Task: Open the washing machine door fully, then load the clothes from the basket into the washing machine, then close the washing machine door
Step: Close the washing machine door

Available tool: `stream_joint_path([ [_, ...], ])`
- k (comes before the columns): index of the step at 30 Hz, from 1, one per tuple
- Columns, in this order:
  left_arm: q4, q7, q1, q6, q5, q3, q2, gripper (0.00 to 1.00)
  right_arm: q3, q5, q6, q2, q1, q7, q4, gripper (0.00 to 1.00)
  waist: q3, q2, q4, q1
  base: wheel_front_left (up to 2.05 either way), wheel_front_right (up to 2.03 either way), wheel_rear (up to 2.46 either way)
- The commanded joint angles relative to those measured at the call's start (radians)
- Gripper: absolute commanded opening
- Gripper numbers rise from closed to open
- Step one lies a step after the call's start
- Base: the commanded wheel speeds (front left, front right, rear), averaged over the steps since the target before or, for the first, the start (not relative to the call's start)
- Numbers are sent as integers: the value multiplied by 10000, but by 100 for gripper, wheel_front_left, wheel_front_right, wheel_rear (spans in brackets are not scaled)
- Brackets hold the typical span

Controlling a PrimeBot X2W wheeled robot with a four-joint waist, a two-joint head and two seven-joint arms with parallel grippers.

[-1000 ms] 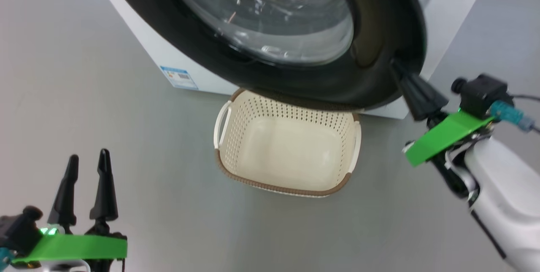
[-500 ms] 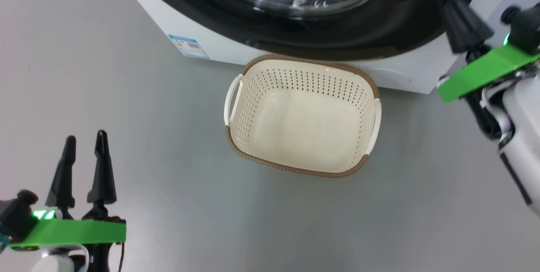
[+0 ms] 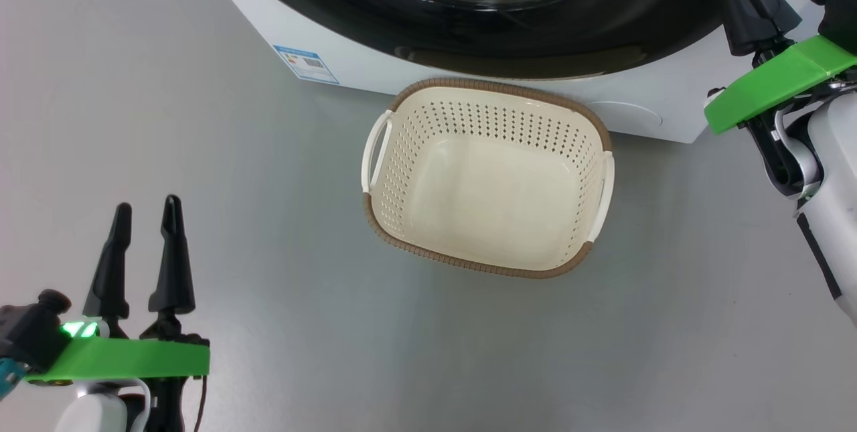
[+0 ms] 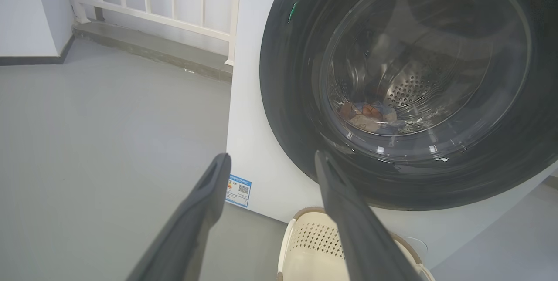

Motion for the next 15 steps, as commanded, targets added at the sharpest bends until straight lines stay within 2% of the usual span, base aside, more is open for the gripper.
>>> stream_joint_path([
  [1,-148,-63,-153,6,-56,367,361,100,-270,-62,-180,-96,-249,-38,-21,0,-84,0,-17,0,0,0,0],
  [15,-69,-63,21,6,11,347,427,100,-115,392,-180,19,547,-38,-305,0,-843,0,-293,0,0,0,0],
])
